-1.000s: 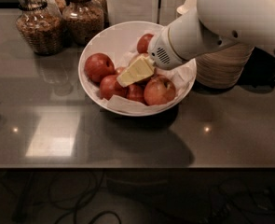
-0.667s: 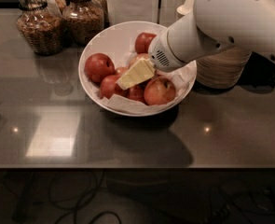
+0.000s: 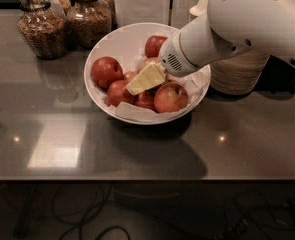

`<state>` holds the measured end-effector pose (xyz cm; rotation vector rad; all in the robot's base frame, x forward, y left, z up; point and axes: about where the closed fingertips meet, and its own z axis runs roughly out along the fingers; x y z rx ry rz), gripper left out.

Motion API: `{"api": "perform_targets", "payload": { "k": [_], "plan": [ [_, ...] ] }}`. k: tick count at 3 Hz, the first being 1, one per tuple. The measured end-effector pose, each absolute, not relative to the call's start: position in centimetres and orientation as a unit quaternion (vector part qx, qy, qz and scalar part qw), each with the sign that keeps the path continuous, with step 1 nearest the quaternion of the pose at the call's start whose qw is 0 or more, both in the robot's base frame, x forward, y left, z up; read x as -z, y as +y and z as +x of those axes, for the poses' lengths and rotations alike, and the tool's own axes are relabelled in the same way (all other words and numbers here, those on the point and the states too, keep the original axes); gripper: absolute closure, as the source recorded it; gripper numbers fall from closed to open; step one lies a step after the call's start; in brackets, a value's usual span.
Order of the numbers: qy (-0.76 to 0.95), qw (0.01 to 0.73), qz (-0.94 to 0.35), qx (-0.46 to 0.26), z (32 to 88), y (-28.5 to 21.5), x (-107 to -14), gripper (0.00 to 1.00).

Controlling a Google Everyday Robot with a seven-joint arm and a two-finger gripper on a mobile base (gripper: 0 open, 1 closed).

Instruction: Pick apple from white bowl

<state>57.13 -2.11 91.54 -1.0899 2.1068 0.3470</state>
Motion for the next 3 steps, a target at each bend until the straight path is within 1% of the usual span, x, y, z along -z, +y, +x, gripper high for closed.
{"api": "perform_targets", "payload": {
  "k": [2,3],
  "plan": [
    [0.819,0.364,-0.424,-0.135,57.13,-2.11,-91.54,0.93],
    [0.819,0.364,-0.424,-0.135,57.13,-2.11,-91.54,1.0]
  ]
}}
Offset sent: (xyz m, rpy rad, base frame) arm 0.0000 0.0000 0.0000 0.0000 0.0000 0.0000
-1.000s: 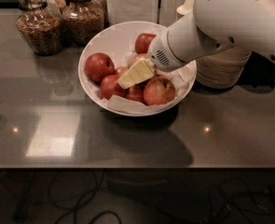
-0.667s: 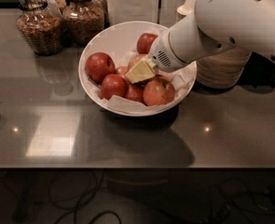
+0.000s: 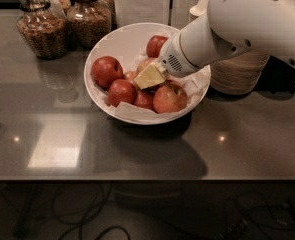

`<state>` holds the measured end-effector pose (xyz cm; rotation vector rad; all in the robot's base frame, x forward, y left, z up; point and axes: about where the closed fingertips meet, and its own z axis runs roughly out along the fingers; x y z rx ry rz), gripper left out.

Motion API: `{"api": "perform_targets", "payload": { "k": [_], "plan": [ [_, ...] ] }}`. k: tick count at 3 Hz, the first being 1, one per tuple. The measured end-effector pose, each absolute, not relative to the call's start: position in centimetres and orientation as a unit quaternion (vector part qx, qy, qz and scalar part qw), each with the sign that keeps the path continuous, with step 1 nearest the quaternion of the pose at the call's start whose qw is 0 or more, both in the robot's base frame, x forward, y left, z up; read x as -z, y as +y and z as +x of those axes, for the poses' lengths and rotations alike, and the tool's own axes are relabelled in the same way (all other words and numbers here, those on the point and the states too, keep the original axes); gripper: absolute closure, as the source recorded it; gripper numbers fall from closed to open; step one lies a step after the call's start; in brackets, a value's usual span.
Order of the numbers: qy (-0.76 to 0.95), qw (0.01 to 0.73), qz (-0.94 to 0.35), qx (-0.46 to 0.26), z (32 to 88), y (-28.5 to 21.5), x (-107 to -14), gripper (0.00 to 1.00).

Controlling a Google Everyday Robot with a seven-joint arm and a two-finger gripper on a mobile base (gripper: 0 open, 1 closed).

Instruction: Pick apple from white bowl

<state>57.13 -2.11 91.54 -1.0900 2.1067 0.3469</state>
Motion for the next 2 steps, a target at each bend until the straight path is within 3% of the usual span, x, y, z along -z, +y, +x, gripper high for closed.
{"api": "perform_targets", "payload": {
  "k": [2],
  "plan": [
    [0.811,0.363,-0.431,-0.157,56.58,-1.95,-92.26,1.0]
  ]
}}
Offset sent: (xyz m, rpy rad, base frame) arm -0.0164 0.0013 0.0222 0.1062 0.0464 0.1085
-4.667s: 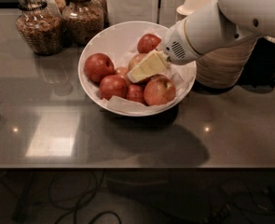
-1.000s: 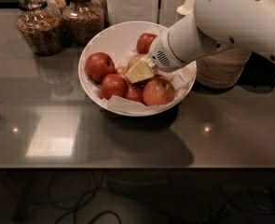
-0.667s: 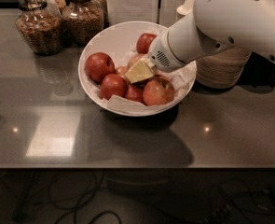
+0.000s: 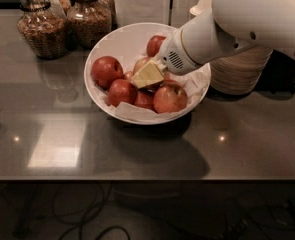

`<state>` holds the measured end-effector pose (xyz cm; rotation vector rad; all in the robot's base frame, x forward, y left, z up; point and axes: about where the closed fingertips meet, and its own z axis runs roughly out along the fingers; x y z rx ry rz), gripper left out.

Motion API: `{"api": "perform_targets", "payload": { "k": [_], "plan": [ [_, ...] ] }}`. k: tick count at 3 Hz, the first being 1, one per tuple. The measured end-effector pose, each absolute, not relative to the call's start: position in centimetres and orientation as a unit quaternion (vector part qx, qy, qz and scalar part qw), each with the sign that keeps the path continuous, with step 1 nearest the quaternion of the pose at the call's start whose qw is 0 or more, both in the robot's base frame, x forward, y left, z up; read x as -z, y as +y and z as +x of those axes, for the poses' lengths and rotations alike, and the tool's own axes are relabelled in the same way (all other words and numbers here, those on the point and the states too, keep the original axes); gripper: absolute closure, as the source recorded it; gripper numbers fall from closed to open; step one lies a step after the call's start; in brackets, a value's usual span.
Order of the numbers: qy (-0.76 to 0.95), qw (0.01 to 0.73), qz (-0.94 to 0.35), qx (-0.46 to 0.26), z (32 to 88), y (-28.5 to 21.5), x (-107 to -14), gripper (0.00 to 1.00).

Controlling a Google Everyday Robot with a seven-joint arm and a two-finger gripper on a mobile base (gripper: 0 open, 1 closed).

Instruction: Pick apple from white bowl

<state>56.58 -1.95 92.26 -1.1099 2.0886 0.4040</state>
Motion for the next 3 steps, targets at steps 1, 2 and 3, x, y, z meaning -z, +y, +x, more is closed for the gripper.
{"api": "perform_targets", "payload": {
  "k": [1,2,3],
  "plan": [
    [0.802,0.361,-0.439,-0.181,56.0,-1.8,-93.0,1.0],
    [0.78,0.382,-0.437,-0.232,55.4,-3.9,-96.7,1.0],
    [0.748,0.408,-0.44,-0.285,55.5,-6.2,-101.0,1.0]
  ]
}}
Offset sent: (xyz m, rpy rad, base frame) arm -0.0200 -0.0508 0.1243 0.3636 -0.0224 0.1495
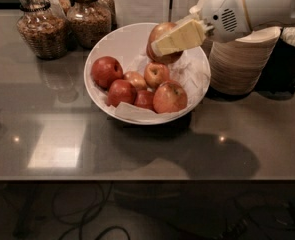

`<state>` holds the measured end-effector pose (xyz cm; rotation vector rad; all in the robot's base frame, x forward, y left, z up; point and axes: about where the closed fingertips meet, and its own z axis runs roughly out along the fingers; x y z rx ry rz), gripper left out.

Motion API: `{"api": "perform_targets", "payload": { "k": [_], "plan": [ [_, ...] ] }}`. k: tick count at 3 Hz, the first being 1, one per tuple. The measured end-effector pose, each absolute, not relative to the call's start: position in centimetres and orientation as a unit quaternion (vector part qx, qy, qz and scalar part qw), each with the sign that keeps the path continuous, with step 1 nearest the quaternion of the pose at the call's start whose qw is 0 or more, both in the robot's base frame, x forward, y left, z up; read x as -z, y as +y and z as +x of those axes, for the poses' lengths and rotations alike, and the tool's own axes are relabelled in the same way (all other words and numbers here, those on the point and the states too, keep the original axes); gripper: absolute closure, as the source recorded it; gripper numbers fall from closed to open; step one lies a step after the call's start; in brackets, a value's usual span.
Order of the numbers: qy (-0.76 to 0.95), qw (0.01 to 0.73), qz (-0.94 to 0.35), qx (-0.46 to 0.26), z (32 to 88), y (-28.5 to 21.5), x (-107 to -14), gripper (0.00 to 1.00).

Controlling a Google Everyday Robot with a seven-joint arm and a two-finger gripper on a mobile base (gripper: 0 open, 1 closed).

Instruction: Pick apple from white bowl

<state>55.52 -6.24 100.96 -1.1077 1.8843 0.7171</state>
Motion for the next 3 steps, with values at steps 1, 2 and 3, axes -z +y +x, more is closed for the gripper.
{"api": "perform_targets", "payload": {
  "k": [1,2,3],
  "plan": [
    [0.712,0.414,-0.473,-0.312,56.1,-7.3,-103.9,1.0],
    [0.701,0.426,-0.482,-0.307,55.7,-7.7,-106.2,1.0],
    [0.701,0.426,-0.482,-0.307,55.8,-7.7,-106.2,1.0]
  ]
}}
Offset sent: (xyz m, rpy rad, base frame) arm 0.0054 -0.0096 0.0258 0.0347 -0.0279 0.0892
